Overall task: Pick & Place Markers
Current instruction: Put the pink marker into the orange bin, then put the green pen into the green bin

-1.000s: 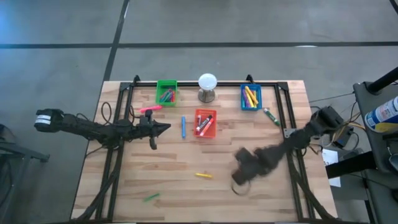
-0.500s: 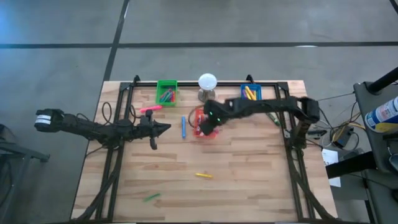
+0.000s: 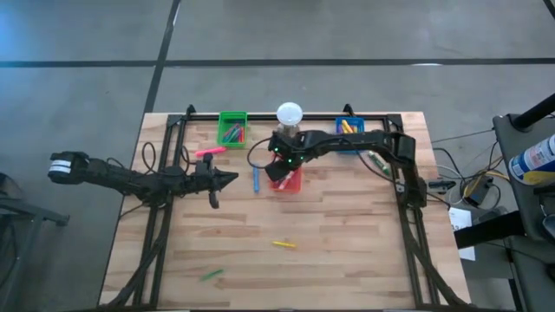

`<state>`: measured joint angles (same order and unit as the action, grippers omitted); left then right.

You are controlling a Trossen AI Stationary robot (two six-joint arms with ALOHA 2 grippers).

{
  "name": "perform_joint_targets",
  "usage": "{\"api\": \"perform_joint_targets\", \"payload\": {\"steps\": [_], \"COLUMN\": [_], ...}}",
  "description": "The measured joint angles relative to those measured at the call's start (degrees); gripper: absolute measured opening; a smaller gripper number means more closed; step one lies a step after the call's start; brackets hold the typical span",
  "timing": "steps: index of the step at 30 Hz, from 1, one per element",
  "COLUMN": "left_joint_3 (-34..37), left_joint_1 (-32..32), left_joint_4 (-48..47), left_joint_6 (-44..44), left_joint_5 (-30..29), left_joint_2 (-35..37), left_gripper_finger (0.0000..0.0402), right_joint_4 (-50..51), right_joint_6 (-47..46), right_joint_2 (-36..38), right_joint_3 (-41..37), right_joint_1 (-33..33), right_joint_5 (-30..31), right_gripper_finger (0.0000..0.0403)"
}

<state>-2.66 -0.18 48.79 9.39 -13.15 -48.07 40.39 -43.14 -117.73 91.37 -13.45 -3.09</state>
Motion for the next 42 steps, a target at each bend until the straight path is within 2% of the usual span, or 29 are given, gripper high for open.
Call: {"api": "perform_joint_targets", "payload": {"steps": [8, 12, 17, 22, 24, 26, 29, 31, 35, 39, 42], "left_joint_3": [0.00, -0.22, -0.44, -0.90, -2.63, -5.56, -11.34, -15.61, -23.14, -29.07, -32.97], "left_joint_1": [0.00, 0.00, -0.05, -0.95, -2.27, -4.36, -8.97, -13.07, -22.93, -32.88, -39.16], "left_joint_4": [-0.59, -2.59, -4.06, -6.07, -10.99, -18.31, -32.93, -42.94, -60.81, -72.38, -77.83], "left_joint_6": [-0.10, -0.26, -0.51, -0.36, -1.23, -1.57, -0.36, 2.46, 11.94, 27.15, 36.48], "left_joint_5": [0.00, 0.00, 0.02, 1.55, 4.52, 5.12, 2.19, -2.05, -9.80, -11.87, -12.20], "left_joint_2": [-0.02, -0.15, -0.15, 0.02, 0.47, 0.87, 0.76, -0.01, -3.46, -10.07, -16.79], "left_gripper_finger": [0.0002, 0.0016, 0.0021, 0.0003, 0.0001, 0.0001, 0.0005, 0.0012, 0.0036, 0.0068, 0.0092], "right_joint_4": [1.66, 4.59, 3.38, -13.30, -21.71, -31.23, -44.71, -51.54, -63.23, -67.14, -67.26], "right_joint_6": [6.21, 12.64, 21.08, 25.25, 26.72, 27.72, 28.34, 28.63, 28.80, 28.84, 29.37], "right_joint_2": [-0.35, 2.45, 8.84, 18.43, 22.00, 25.48, 29.26, 30.61, 31.51, 31.04, 30.66], "right_joint_3": [0.77, 0.73, -3.88, -15.47, -21.19, -27.12, -35.53, -40.42, -46.97, -49.54, -50.11], "right_joint_1": [0.04, 0.97, 6.44, 11.73, 13.59, 15.41, 17.78, 19.06, 21.31, 22.83, 23.94], "right_joint_5": [0.52, 1.10, 11.54, 14.56, 14.97, 15.27, 15.20, 15.29, 15.37, 15.91, 19.25], "right_gripper_finger": [0.0135, 0.0141, 0.0102, 0.0043, 0.0024, 0.0012, 0.0009, 0.0009, 0.0008, 0.0008, 0.0008]}}
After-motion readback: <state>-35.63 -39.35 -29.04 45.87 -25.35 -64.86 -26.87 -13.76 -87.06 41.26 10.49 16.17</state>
